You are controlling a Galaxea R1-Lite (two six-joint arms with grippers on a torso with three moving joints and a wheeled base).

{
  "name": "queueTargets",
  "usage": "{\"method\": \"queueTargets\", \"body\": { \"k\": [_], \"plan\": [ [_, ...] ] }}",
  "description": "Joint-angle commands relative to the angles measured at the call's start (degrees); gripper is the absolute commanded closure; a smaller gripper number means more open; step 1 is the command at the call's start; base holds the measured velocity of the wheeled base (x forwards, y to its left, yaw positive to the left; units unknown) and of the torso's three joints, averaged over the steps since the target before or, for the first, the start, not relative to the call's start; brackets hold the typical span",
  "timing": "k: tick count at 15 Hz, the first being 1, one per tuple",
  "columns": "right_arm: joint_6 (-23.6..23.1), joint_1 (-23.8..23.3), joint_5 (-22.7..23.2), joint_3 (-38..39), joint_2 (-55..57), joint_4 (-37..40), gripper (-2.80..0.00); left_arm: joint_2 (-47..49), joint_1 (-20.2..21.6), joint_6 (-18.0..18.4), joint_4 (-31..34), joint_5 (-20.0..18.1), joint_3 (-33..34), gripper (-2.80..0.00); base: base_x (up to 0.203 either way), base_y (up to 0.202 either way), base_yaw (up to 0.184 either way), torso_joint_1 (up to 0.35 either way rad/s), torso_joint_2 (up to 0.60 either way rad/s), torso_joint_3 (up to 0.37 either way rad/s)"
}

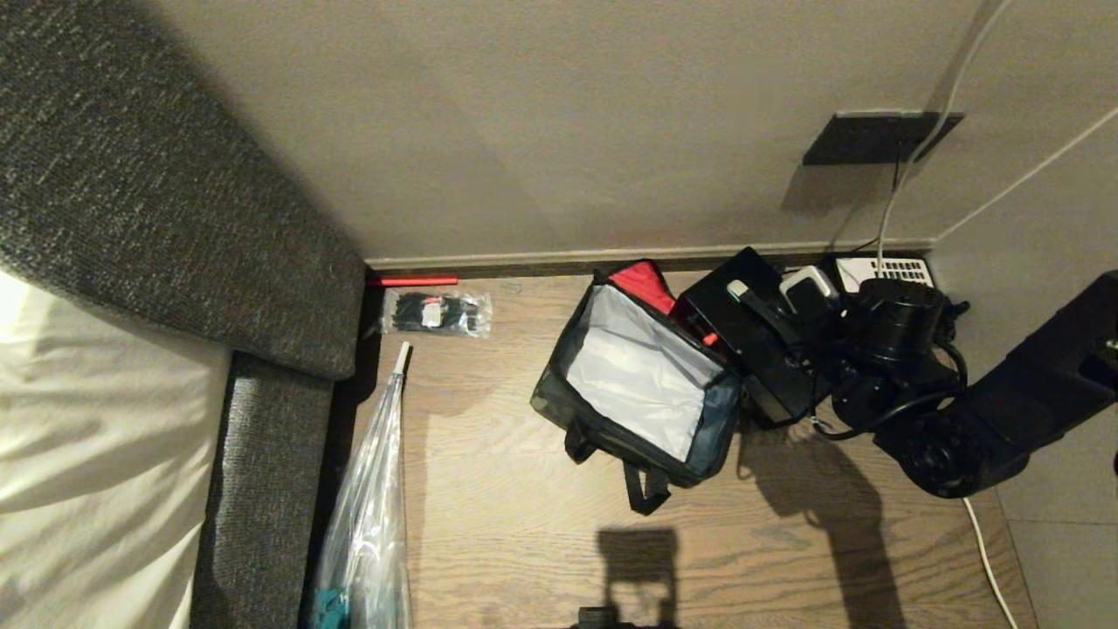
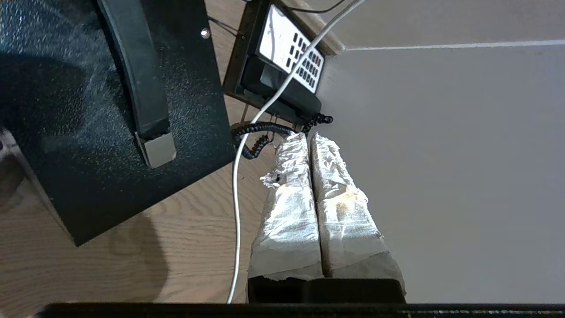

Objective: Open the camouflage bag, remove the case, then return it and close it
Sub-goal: Grip the handle again

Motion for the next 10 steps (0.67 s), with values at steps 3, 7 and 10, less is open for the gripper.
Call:
{"method": "queueTargets", "body": {
  "k": [3, 7, 10],
  "plan": [
    [-0.1, 0.0, -0.2, -0.6, 2.1, -0.3, 0.00, 0.1, 0.0, 0.0, 0.0, 0.0, 0.0, 0.00, 0.000, 0.000, 0.000, 0.000, 0.00, 0.000],
    [-0.1, 0.0, 2.1, -1.9, 6.3, 0.1, -2.80, 0.1, 0.0, 0.0, 0.0, 0.0, 0.0, 0.00, 0.000, 0.000, 0.000, 0.000, 0.00, 0.000],
    [-0.1, -0.1, 2.4, -7.1, 11.7, -0.5, -2.80, 0.1, 0.0, 0.0, 0.0, 0.0, 0.0, 0.00, 0.000, 0.000, 0.000, 0.000, 0.00, 0.000]
  ]
}}
